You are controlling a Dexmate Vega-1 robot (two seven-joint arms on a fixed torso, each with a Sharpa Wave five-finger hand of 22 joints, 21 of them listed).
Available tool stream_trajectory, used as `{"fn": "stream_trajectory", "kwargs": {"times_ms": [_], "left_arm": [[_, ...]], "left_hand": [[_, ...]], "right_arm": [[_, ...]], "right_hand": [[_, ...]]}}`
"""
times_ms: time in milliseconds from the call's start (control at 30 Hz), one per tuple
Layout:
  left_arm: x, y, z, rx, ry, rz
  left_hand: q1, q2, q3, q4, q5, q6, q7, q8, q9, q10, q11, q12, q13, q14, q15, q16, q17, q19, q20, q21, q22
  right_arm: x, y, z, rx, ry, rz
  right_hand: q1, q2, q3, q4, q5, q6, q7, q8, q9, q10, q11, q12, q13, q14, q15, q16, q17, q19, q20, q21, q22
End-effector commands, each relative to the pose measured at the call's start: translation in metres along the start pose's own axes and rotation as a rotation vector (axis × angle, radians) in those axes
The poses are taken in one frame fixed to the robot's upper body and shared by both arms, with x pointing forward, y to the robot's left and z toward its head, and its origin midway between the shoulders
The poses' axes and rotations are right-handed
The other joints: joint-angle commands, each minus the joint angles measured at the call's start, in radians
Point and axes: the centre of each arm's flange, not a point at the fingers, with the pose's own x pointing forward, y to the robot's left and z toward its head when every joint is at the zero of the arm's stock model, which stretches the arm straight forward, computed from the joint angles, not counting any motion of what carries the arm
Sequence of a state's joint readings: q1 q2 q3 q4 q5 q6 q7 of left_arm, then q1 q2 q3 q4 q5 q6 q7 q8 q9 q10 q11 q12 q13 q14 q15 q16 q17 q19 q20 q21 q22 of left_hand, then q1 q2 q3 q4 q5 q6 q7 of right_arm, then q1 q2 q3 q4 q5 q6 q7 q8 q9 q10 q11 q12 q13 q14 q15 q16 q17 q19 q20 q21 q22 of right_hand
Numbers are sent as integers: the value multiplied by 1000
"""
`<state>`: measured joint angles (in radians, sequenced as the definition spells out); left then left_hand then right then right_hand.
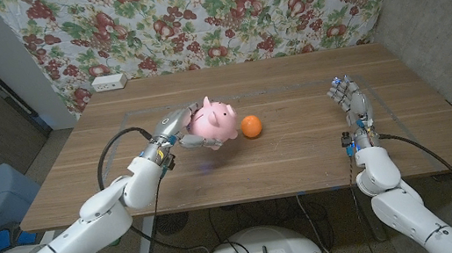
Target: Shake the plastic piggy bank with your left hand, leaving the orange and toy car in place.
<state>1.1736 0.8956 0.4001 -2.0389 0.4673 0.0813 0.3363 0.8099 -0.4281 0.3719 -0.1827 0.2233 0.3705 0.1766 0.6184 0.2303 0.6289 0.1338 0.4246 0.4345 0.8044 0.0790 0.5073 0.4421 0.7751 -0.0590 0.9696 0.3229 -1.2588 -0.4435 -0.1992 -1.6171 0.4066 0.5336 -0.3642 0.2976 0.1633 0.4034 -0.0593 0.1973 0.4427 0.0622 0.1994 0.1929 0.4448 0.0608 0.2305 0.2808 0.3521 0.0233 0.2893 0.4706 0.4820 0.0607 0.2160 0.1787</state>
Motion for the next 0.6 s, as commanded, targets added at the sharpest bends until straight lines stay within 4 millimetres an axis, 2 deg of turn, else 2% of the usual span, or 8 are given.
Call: {"fn": "stream_trajectory", "kwargs": {"times_ms": [33, 600], "left_arm": [[8, -1, 2, -77, 14, 69], [23, -4, 2, -234, 37, 148]], "left_hand": [[590, 520, 35, 5, 6, 442, -179, 6, 3, 302, -287, -3, 5, 275, -317, 6, 6, -37, -137, 14, 2], [590, 516, 37, 5, 10, 443, -179, 4, 3, 307, -285, -8, 15, 275, -317, 5, 20, -48, -137, 38, -2]], "right_arm": [[3, -1, -4, 13, 1, 2], [9, -6, -5, 13, 4, 8]], "right_hand": [[-9, 4, 6, 0, 0, 9, -2, 3, 2, 3, 6, 1, 4, 7, 4, 7, 5, 4, -1, 4, 6], [-11, 5, 8, -1, 0, 11, -1, 3, 2, 2, 3, 0, 6, 5, 3, 6, 6, 4, 0, 4, 6]]}}
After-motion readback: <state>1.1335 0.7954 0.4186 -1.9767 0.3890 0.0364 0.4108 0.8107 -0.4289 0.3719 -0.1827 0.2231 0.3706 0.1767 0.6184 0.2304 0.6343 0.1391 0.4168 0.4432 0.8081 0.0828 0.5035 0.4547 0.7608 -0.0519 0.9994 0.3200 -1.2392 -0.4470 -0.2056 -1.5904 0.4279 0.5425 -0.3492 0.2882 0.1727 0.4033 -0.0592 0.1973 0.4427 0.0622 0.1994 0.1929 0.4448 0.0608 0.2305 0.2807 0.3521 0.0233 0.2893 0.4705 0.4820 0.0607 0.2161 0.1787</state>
